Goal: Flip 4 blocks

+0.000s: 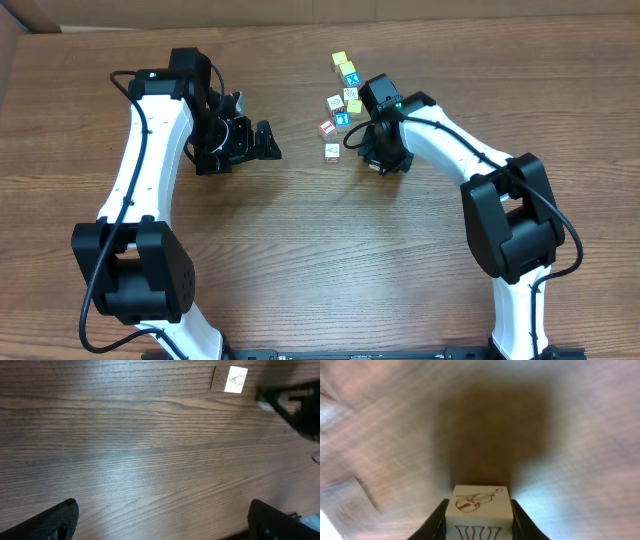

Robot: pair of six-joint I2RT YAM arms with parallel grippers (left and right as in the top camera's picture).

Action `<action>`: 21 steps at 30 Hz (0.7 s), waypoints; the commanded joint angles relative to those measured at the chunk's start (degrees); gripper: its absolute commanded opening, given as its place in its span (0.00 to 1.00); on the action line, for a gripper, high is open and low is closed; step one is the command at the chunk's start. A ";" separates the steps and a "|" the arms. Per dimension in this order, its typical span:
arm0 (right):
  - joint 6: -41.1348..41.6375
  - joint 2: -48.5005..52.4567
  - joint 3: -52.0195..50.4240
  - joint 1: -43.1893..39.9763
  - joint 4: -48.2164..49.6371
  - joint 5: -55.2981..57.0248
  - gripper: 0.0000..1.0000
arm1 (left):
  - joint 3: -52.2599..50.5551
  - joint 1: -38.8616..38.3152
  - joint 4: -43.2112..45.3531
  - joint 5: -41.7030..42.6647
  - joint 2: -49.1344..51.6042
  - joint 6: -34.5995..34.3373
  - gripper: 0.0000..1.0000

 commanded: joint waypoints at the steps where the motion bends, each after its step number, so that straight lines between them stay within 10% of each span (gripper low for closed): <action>1: -0.72 -2.32 7.28 0.44 -5.66 0.09 0.20 | 0.96 0.44 0.02 0.42 0.70 0.37 1.00; 13: -3.15 -5.73 17.51 4.87 -27.93 -7.13 0.17 | 0.96 0.44 0.02 0.39 0.70 0.37 1.00; 21: -2.54 -5.70 8.46 12.61 -25.18 -6.49 0.12 | 0.96 0.44 0.02 0.42 0.70 0.39 1.00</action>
